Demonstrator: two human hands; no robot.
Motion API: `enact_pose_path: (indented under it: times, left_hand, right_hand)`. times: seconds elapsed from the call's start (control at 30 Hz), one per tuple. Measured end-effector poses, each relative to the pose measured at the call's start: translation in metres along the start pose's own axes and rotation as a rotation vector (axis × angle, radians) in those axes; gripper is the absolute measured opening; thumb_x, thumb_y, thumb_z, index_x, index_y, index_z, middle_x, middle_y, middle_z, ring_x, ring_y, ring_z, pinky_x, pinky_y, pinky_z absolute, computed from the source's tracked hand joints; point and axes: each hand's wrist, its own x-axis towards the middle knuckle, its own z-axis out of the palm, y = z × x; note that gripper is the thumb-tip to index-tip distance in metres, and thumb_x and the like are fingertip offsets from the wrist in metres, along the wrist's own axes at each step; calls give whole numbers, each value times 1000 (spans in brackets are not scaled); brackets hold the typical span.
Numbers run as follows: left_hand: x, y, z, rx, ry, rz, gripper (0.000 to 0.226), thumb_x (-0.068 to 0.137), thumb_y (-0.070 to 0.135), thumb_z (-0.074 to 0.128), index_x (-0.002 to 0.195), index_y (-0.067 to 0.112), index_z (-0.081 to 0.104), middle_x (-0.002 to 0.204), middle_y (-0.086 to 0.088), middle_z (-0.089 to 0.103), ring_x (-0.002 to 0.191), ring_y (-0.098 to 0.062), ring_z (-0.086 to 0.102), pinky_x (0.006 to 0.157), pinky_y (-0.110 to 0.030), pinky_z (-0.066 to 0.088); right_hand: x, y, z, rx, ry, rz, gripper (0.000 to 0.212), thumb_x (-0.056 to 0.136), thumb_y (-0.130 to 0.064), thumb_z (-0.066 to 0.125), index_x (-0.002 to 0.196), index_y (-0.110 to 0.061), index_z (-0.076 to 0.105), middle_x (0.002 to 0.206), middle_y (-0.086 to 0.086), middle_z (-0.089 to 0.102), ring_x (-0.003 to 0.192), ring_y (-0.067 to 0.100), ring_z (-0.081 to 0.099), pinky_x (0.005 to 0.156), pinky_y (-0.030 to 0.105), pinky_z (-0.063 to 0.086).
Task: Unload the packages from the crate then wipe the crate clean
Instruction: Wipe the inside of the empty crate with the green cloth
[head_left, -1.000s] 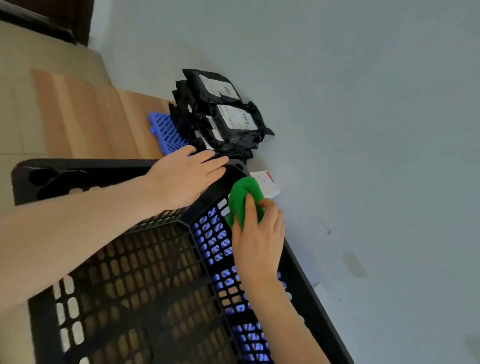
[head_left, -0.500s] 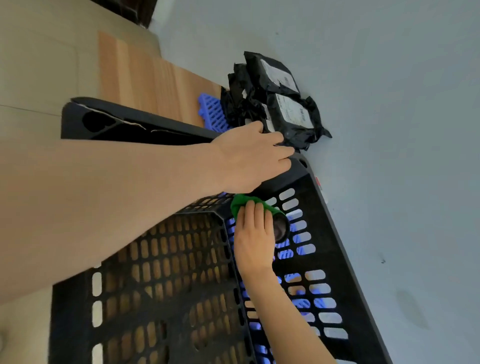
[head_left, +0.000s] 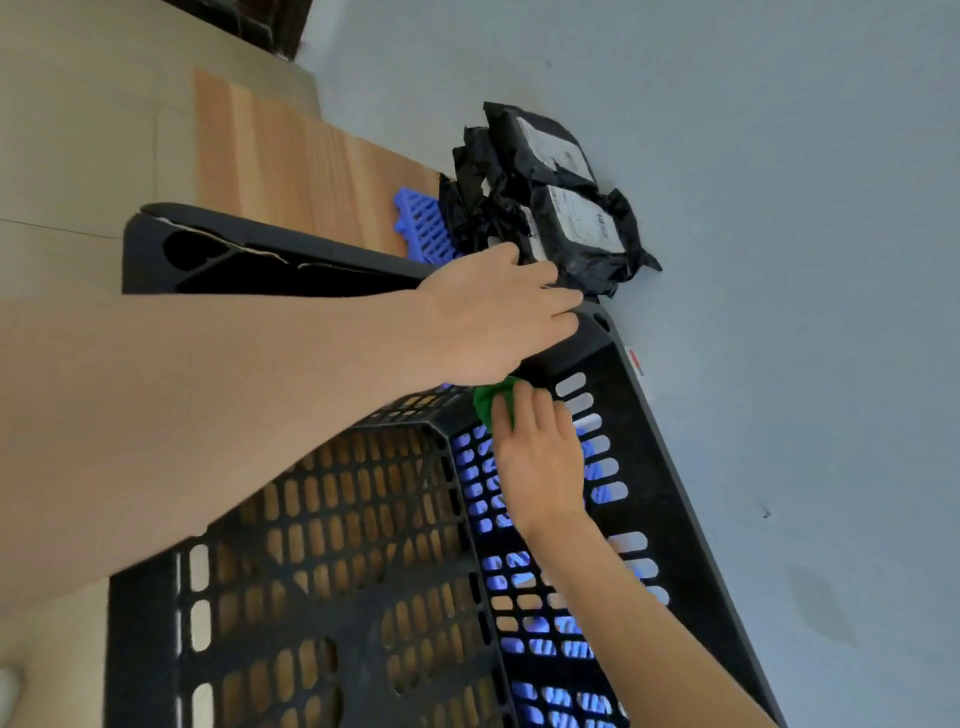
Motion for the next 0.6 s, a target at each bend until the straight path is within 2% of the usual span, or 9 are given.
enact_pose_path:
  times: [0.07,0.17,0.23,0.3,0.43,0.5,0.6]
  left_hand:
    - [-5,2,-3,35,31,19,49,98,26,46,145,18,34,159,-3,23,137,-25,33,98,-43,40]
    - [-7,4,-2,37,103,26,49,96,25,46,144,16,37,159,-2,26,135,-25,36,96,-42,41]
    - [-6,4,-6,53,95,13,52,96,28,47,145,17,35,159,-1,26,136,-24,36,97,-41,40]
    - [-6,4,-4,77,91,21,53,96,30,47,146,17,33,159,-2,26,136,-25,35,98,-41,40]
    - [-5,4,-6,75,108,31,52,97,27,47,146,16,33,159,-5,26,135,-27,36,96,-43,42]
    - [-5,5,-5,84,69,18,54,98,27,47,147,16,29,159,-6,23,136,-27,34,98,-43,41]
    - [-4,4,-6,76,89,20,52,98,26,46,146,16,30,157,-5,27,135,-26,35,96,-41,41]
  right_hand:
    - [-5,25,-21,16,136,92,40,85,2,36,118,0,59,114,21,57,95,34,55,80,41,46]
    - [-11,50,-41,39,301,207,43,85,5,40,125,1,54,117,21,54,95,34,49,80,41,42]
    - [-11,57,-46,48,366,308,46,85,6,39,129,0,51,121,22,51,100,35,45,84,42,37]
    - [-9,52,-41,38,382,331,43,87,5,38,128,0,52,121,21,51,103,36,47,86,42,37]
    - [-9,12,1,36,230,146,33,90,1,39,115,1,60,114,19,57,104,36,53,91,45,42]
    - [-10,-10,25,66,123,76,35,87,-3,43,118,1,59,117,18,57,109,36,52,99,47,40]
    - [-14,-46,52,82,-54,-51,41,82,-14,52,120,-3,62,118,14,59,112,33,52,103,45,39]
